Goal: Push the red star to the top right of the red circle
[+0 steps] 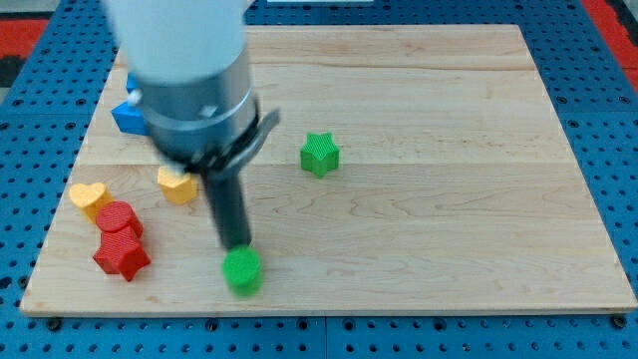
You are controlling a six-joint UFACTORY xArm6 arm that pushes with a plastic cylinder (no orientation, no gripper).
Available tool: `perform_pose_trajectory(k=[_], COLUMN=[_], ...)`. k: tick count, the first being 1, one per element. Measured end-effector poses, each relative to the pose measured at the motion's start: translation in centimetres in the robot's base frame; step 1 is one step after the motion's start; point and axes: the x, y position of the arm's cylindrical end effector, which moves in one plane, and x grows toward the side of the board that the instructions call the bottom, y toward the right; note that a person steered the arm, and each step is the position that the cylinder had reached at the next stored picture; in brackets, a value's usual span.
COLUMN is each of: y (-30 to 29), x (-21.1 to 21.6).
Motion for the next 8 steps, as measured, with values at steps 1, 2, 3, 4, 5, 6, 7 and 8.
perform_pose_trajectory(k=[1, 2, 3, 4, 5, 6, 7, 8], y=[-2.9, -4.3, -7.9, -11.7, -11.1, -11.1, -11.0, -9.7], x=[4.6, 3.7, 3.7, 4.2, 1.4, -1.6, -3.3, -1.7])
